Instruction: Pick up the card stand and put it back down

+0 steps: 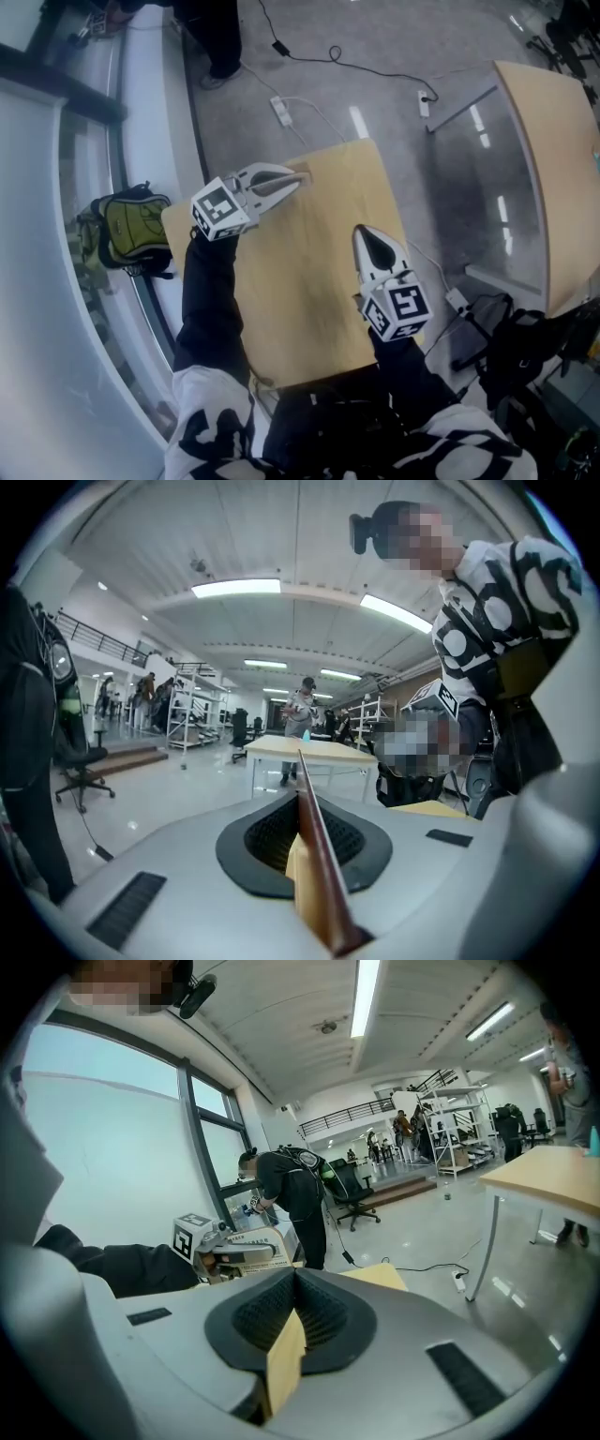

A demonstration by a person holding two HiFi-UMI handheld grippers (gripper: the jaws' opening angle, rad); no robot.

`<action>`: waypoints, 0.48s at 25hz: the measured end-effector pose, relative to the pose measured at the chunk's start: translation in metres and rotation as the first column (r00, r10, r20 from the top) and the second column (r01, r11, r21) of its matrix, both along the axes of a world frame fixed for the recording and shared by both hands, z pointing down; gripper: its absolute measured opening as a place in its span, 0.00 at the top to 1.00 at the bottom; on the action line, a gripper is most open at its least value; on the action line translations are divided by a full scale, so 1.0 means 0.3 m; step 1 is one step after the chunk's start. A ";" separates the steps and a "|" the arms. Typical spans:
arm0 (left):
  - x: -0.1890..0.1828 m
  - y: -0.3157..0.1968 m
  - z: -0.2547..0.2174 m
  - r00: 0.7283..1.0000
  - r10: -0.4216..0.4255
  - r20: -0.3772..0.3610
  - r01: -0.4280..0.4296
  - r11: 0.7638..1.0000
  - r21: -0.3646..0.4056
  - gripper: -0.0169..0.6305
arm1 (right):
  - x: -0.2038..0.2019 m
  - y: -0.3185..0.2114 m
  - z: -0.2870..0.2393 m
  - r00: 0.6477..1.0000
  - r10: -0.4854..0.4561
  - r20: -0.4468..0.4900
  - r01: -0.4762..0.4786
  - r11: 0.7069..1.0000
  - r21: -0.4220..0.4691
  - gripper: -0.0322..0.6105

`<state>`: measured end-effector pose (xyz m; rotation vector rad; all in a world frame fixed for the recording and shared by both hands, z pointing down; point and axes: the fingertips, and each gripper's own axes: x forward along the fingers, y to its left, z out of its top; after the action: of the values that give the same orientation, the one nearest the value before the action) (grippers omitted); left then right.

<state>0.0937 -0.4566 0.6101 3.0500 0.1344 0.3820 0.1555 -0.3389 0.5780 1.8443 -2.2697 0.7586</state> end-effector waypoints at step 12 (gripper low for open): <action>0.045 0.010 0.220 0.999 -0.009 0.047 0.015 0.991 -0.136 0.94 | 0.024 -0.009 0.115 0.998 -0.051 0.026 0.052 0.998 -0.043 0.92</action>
<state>0.1072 -0.4536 0.6761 2.9041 0.1338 0.4245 0.1628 -0.3416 0.6125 1.7603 -2.2870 0.8200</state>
